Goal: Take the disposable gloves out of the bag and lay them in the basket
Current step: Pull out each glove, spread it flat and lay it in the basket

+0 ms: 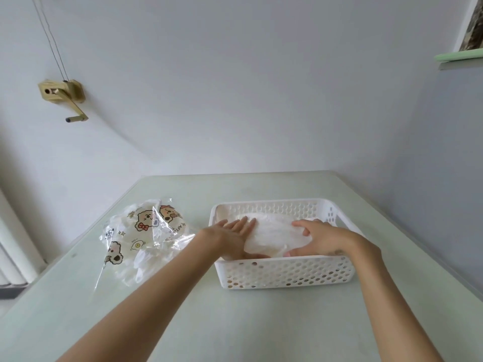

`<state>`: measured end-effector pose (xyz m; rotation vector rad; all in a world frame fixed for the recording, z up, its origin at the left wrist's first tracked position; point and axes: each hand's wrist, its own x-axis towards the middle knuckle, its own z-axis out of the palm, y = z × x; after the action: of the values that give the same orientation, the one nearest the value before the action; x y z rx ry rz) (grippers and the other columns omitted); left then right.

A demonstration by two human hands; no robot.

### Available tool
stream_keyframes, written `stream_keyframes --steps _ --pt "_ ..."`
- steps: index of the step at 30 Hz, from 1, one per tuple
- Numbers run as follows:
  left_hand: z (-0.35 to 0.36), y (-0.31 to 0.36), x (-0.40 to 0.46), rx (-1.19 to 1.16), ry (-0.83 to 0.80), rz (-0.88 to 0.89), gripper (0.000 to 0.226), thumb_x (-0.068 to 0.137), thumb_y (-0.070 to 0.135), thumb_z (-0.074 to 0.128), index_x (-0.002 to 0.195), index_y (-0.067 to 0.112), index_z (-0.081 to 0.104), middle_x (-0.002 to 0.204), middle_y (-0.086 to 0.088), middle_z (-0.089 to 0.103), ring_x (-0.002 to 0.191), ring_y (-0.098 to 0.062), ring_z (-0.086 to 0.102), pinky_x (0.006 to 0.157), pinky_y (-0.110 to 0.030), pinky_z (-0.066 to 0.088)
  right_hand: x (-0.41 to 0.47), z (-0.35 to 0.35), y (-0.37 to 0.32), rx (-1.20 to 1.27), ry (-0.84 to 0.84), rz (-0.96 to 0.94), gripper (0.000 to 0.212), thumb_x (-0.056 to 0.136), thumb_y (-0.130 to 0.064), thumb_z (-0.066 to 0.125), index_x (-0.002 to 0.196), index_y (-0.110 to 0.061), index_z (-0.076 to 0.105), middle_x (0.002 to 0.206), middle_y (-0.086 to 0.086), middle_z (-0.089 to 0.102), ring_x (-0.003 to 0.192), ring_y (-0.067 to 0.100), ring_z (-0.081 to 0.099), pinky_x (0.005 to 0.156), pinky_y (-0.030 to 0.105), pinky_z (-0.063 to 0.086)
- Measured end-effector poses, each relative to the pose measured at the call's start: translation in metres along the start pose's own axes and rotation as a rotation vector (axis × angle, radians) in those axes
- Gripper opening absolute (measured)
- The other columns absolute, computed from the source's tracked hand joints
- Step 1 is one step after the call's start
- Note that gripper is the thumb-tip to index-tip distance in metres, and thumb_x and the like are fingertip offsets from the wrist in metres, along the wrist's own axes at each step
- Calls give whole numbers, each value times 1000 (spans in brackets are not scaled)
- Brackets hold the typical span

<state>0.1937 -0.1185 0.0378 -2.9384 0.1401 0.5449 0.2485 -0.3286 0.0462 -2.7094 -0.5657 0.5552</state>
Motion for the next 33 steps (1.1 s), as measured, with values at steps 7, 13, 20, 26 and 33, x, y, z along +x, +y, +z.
stream_keyframes --steps 7,13,20,26,33 --pt "-6 1 -4 -128 52 -36 94 83 79 25 152 25 -10 161 1 -10 149 -20 -4 120 -44 0 1 -2 0 30 35 -64 78 79 -52 70 144 -33 32 136 -4 40 128 15 38 103 31 35" --pt "-12 -45 -67 -477 524 53 39 99 36 46 138 36 47 143 11 45 132 -9 40 108 -30 32 -20 -22 -10 188 279 -241 28 86 -32 69 112 -34 60 103 -11 62 90 5 61 84 25 46" --pt "22 -125 -132 -624 380 -191 30 84 32 71 112 33 61 107 20 57 101 -3 56 80 -19 45 -50 -2 -90 231 320 -477 17 88 -24 65 96 -39 68 87 -16 67 82 -4 59 73 14 45" --pt "37 -152 -134 -628 171 -270 14 87 23 64 97 32 67 99 8 72 81 -3 63 70 -14 44 -37 58 -172 -4 323 -542 20 84 -43 64 103 -38 67 94 -20 64 85 0 55 78 23 43" --pt "48 -163 -133 -822 239 -216 19 93 16 54 98 19 71 84 13 72 66 4 66 51 -12 42 -7 96 -217 -125 421 -425 14 82 -37 69 84 -29 57 90 -8 63 94 17 61 68 26 36"
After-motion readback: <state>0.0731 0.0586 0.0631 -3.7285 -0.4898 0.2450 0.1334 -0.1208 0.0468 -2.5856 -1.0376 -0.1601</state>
